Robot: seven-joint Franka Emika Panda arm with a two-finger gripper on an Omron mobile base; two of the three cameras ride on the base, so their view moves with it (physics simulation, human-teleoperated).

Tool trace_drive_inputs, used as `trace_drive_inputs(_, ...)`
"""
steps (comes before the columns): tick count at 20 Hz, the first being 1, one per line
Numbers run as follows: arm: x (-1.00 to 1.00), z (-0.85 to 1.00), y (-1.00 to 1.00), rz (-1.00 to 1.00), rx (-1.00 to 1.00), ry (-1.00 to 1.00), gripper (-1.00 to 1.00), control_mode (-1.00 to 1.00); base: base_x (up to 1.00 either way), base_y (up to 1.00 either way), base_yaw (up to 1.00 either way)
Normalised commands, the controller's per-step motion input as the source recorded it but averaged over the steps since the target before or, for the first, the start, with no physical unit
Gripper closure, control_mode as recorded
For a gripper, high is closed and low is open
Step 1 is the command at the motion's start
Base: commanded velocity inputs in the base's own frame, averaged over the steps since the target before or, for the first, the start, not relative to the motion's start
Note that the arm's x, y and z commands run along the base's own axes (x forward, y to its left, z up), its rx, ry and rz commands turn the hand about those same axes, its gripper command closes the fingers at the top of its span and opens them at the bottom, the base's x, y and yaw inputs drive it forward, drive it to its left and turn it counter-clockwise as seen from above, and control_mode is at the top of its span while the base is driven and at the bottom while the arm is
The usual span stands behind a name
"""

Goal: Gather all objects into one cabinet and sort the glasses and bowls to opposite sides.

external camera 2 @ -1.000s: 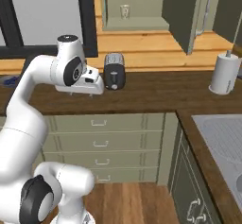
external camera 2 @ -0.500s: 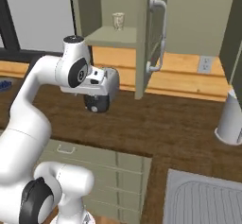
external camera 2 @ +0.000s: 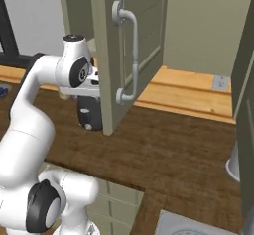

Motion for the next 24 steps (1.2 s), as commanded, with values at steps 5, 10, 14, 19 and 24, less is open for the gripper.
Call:
trace_drive_inputs(5,0.00,0.00,0.00,0.00,0.00,0.00,-1.00,1.00,0.93,0.01,-0.05)
trace_drive_inputs(10,0.00,0.00,0.00,0.00,0.00,0.00,-1.00,1.00,0.67,0.00,-0.04)
trace_drive_inputs(14,0.00,0.00,0.00,0.00,0.00,0.00,-1.00,1.00,0.00,0.00,0.00)
trace_drive_inputs(19,0.00,0.00,0.00,0.00,0.00,0.00,-1.00,1.00,0.00,0.02,0.00)
trace_drive_inputs(24,0.07,0.44,0.07,0.02,0.00,-0.58,-1.00,-1.00,0.00,0.02,0.00)
